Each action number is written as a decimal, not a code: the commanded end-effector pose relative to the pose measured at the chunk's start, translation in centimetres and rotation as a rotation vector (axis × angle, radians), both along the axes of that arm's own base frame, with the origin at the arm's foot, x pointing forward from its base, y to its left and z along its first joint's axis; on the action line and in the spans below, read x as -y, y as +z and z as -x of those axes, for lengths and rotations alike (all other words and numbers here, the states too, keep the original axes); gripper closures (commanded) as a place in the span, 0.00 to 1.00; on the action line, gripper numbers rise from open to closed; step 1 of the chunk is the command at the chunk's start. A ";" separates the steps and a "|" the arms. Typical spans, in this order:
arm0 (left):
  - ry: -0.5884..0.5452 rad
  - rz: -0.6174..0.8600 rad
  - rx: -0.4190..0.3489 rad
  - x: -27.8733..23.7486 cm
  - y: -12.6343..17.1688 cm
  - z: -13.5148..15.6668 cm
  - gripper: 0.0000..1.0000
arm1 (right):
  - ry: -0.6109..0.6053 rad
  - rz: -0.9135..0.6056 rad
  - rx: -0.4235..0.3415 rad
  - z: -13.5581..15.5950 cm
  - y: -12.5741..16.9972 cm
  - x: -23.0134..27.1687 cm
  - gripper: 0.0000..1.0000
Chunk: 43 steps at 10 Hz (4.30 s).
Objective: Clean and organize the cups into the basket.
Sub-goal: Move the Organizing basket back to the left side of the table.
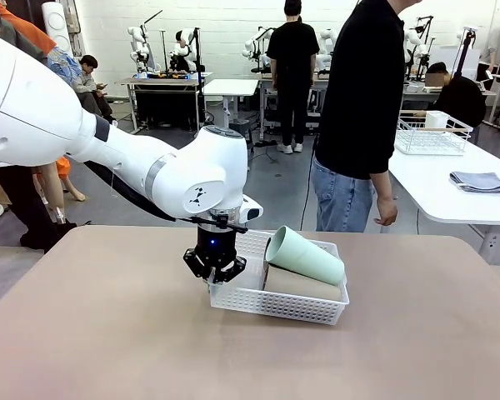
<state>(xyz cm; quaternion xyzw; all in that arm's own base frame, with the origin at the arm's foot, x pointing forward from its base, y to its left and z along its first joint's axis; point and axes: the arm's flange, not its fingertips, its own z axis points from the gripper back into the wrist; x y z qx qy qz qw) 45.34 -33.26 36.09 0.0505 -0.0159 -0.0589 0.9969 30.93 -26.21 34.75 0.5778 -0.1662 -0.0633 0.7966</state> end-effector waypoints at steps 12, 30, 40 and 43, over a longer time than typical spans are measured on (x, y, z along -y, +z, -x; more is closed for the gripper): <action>-0.013 -0.016 -0.003 0.0 -0.4 0.3 1.00 | 0.247 -0.132 0.212 3.8 2.2 4.6 0.00; 0.249 0.161 -0.200 -30.4 1.2 -1.6 0.96 | 0.247 -0.132 0.212 3.8 2.2 4.6 0.00; 0.176 0.017 0.104 -36.0 0.4 -1.1 0.96 | 0.247 -0.132 0.212 3.8 2.2 4.6 0.00; 0.225 0.045 0.159 -41.8 0.5 -0.7 0.96 | 0.247 -0.132 0.212 3.8 2.2 4.6 0.00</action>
